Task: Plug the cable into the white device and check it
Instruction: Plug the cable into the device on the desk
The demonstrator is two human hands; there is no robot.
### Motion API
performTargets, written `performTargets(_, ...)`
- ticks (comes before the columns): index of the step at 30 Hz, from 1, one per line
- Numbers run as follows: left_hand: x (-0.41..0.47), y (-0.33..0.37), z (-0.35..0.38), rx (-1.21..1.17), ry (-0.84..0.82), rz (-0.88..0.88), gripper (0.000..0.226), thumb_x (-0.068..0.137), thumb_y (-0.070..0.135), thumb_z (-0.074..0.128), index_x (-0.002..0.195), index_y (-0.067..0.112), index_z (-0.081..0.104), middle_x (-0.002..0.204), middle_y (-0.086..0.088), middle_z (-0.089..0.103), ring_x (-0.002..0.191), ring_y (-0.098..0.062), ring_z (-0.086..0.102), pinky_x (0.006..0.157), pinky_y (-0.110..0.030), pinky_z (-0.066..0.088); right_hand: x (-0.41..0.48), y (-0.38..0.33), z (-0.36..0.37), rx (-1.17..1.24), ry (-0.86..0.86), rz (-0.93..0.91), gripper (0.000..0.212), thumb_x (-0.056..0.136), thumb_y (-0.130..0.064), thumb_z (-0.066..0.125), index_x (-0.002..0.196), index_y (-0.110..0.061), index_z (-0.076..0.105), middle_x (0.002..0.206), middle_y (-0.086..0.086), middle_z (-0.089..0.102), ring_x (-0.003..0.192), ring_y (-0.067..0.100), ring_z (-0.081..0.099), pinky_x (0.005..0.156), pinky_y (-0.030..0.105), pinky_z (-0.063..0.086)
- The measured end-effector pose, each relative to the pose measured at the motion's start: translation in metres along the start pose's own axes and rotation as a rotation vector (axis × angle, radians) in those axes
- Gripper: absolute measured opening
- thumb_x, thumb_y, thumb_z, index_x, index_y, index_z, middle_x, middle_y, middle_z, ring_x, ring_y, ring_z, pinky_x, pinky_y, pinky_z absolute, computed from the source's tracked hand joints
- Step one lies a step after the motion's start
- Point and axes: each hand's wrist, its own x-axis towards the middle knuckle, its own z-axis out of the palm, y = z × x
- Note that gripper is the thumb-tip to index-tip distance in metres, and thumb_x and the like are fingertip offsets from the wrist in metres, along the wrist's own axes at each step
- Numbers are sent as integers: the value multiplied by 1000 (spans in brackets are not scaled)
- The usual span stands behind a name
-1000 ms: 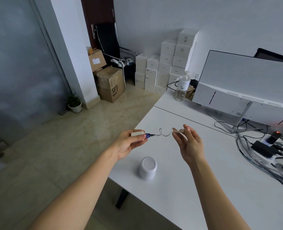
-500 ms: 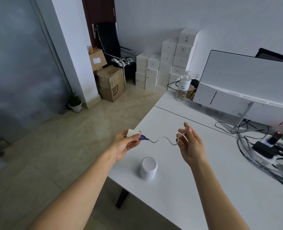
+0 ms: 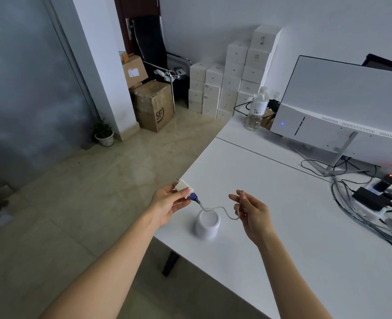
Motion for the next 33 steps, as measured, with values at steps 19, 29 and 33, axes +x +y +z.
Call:
performTargets(19, 23, -70, -43, 77, 205, -145, 36, 73, -1, 74, 107, 3, 61, 90, -13, 70, 68, -21, 71, 58, -25, 58, -8, 103, -9, -243, 241, 155, 15, 92, -16, 54, 99, -6, 63, 83, 7, 62, 73, 22, 57, 63, 28, 46)
performTargets(29, 55, -108, -52, 217, 396, -168, 33, 69, -3, 77, 99, -2, 63, 84, -11, 68, 76, -25, 68, 58, -25, 56, 9, 144, -13, -343, 353, 195, 10, 91, -11, 56, 95, -6, 63, 81, 8, 67, 65, 19, 56, 59, 24, 46)
performTargets(33, 63, -114, -50, 269, 435, -144, 31, 69, -3, 77, 95, -1, 62, 82, -9, 66, 76, -24, 65, 60, -25, 53, 15, 157, -14, -435, 409, 227, 13, 91, -16, 55, 97, -8, 63, 84, 10, 65, 64, 20, 55, 59, 25, 46)
